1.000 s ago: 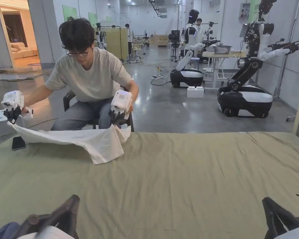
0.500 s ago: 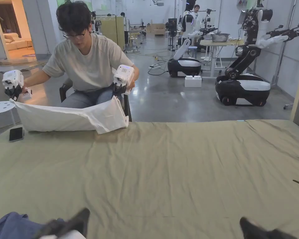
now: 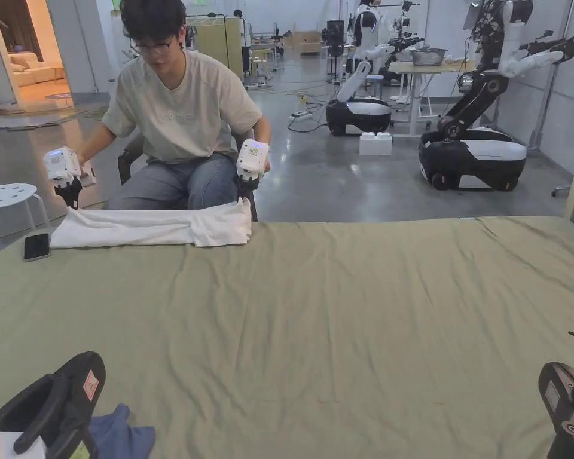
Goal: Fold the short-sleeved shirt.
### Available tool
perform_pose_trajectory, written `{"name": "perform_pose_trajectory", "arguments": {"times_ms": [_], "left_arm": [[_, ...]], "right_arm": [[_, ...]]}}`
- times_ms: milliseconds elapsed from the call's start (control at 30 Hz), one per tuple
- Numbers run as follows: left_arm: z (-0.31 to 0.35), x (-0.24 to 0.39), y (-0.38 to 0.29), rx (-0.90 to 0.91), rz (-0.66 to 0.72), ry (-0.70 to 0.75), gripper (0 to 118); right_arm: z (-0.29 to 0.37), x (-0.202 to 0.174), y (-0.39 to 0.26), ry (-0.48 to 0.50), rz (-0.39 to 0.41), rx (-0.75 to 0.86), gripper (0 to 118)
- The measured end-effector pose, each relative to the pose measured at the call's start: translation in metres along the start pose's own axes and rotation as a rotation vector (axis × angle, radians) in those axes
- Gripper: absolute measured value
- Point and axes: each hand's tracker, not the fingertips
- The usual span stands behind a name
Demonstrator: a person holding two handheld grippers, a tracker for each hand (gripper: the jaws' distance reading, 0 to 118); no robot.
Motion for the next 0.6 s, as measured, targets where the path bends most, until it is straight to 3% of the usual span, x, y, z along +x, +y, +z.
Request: {"name": "perform_pose_trajectory", "arguments": {"times_ms": [233,600], "left_arm": [[-0.002,-0.002,-0.001,-0.022,-0.016,-0.002,0],[0.009,-0.04,0.002,-0.04,0.049,0.032,0]], "right_arm": [[0.0,-0.009,0.001,0.011,0.065,-0.012,0],[-0.014,-0.019,-0.003,0.059,0.039,-0.031,0]]}}
